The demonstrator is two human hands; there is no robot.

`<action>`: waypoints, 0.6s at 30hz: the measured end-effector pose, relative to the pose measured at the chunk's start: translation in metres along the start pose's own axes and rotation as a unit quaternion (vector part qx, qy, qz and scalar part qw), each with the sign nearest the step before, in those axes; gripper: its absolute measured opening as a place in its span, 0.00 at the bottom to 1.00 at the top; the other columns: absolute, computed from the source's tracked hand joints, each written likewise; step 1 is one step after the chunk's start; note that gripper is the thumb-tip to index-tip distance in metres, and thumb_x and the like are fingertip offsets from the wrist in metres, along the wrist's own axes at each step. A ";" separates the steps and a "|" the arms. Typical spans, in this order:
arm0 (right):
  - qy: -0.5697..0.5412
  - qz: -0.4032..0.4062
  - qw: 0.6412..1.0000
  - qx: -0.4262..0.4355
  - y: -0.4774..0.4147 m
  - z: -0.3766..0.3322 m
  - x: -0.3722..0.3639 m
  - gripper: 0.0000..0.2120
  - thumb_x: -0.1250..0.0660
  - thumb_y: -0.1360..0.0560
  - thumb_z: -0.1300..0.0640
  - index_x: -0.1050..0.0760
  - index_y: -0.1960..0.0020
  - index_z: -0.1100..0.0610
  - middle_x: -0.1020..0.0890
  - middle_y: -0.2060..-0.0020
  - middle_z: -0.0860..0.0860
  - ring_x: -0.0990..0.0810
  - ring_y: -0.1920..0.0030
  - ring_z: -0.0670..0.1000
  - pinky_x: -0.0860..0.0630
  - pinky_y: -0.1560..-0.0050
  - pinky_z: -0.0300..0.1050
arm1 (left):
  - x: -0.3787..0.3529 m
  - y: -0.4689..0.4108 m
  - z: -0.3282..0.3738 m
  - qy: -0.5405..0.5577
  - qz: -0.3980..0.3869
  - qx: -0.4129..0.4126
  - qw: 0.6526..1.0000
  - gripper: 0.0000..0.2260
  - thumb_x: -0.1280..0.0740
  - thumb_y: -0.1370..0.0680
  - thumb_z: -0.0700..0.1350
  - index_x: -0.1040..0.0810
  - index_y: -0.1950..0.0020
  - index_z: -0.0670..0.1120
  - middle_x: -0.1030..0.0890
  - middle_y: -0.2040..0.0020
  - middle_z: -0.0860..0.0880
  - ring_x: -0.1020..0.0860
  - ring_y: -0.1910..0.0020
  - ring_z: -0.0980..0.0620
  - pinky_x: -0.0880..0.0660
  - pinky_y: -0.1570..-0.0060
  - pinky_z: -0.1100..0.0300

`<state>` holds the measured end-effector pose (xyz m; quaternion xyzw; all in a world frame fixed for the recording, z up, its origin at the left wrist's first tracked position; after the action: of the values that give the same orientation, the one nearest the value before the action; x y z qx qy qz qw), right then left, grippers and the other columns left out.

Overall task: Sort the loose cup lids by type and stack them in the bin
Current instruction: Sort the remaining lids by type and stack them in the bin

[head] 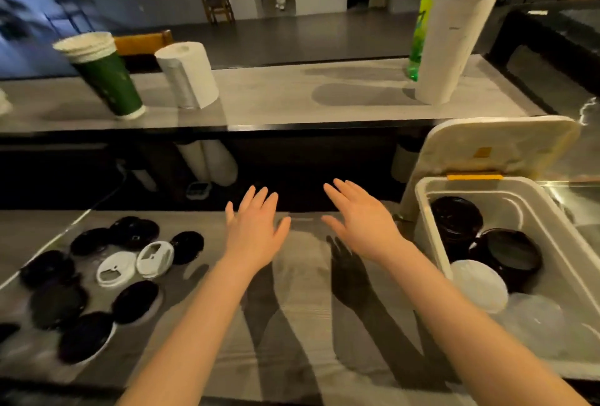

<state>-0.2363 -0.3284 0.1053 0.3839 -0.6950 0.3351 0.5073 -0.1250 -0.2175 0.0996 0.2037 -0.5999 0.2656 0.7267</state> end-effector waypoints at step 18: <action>-0.029 -0.190 0.981 0.016 -0.133 -0.241 -0.173 0.21 0.40 0.21 0.48 0.34 0.30 0.53 0.31 0.32 0.53 0.32 0.33 0.56 0.29 0.38 0.51 | -0.030 0.008 -0.346 -0.005 -0.089 0.153 0.984 0.27 0.43 0.20 0.56 0.43 0.24 0.47 0.45 0.23 0.48 0.48 0.24 0.47 0.44 0.28 0.49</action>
<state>0.0205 -0.1528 0.0116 0.5263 -0.6186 0.2325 0.5350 0.1301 -0.0026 0.0022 0.3661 -0.5353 0.2877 0.7048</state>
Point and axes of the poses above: each hand's wrist, its own y-axis away from the middle knuckle, its own x-axis out of the back of the hand, z = x × y, the point moved 9 cm from there along -y, towards the middle knuckle
